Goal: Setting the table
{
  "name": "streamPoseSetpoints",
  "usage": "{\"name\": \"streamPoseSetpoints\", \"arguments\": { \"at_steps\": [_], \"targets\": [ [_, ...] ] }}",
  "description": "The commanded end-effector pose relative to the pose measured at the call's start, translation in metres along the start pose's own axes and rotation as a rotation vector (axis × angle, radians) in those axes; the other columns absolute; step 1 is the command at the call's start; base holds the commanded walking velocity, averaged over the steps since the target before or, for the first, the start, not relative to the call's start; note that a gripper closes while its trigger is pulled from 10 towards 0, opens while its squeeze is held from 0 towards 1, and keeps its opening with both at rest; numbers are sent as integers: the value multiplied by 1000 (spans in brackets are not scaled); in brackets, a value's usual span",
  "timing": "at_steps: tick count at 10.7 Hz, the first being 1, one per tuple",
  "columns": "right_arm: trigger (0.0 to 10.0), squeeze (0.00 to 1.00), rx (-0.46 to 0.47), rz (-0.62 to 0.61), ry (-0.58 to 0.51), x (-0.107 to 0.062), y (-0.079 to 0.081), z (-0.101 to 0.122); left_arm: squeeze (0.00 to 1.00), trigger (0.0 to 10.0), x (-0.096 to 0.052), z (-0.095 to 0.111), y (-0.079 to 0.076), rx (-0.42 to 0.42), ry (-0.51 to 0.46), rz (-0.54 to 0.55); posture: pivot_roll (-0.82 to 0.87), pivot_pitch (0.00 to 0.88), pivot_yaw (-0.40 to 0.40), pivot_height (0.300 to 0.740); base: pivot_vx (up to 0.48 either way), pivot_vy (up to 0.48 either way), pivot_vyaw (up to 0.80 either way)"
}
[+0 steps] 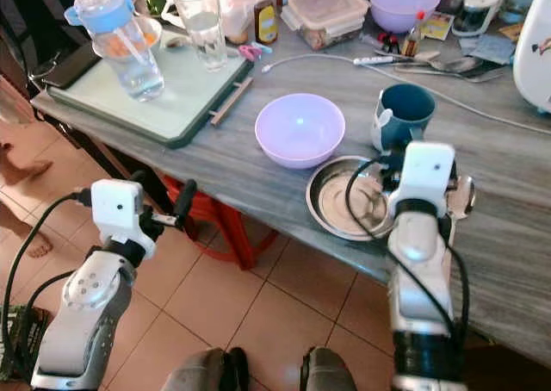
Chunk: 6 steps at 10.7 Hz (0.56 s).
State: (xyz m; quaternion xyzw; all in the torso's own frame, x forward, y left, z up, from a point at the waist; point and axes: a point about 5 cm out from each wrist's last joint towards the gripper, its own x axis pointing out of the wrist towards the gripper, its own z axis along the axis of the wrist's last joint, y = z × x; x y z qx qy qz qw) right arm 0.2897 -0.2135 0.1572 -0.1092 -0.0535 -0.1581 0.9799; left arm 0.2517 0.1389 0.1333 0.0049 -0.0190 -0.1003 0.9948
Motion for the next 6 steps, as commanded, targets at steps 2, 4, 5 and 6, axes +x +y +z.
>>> {"name": "streamPoseSetpoints", "arguments": {
  "at_steps": [2,4,5,6],
  "targets": [
    [10000,1000,-16,15,-57,-13,2,7,0,10000,0,-3,5,8,18,29,-2,131,116,740,0,0,0],
    [10000,1000,-63,47,-106,-32,2,9,0,10000,3,-3,4,3,8,36,-16,90,117,740,0,0,0],
    [10000,1000,-74,50,-117,-36,1,9,0,10000,5,-3,4,4,3,37,-21,81,119,740,0,0,0],
    [10000,1000,-83,67,-137,-39,2,10,0,10000,6,-3,3,6,-2,38,-26,70,121,740,0,0,0]
  ]
}}
